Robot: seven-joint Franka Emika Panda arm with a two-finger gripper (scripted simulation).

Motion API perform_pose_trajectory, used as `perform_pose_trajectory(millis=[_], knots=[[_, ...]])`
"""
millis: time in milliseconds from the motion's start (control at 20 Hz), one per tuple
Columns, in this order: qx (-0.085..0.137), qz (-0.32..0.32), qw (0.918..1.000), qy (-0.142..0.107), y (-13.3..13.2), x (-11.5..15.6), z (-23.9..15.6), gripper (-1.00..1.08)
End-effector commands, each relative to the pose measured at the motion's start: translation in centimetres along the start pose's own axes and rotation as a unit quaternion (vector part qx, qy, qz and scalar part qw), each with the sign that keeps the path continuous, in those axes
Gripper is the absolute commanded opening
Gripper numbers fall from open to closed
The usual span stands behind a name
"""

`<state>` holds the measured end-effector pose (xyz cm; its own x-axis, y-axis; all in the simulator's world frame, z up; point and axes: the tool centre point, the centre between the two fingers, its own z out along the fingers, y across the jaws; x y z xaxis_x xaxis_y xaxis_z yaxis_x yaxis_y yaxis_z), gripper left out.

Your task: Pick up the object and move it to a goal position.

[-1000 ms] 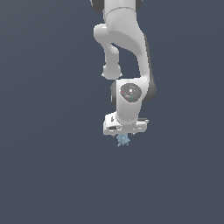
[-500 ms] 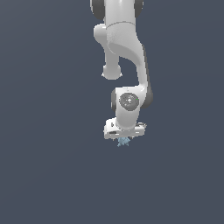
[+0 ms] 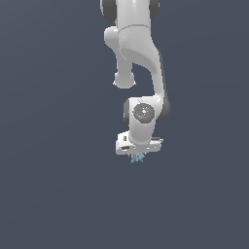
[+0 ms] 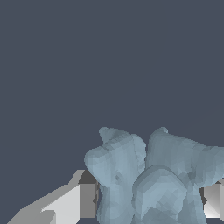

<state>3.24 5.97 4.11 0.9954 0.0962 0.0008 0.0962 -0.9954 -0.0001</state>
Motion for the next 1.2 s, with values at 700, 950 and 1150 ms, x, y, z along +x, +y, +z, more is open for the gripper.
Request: perform_pose_trajectory(millis=[700,950,1150], knots=[[0.0,0.0,1.0,0.0,1.8,2.7,-2.7,-1.0],[0.0,0.0,1.0,0.0,3.2,4.9,-4.8,-1.0],[0.0,0.0,1.0,0.0,4.3,6.7,-6.5,-1.0]])
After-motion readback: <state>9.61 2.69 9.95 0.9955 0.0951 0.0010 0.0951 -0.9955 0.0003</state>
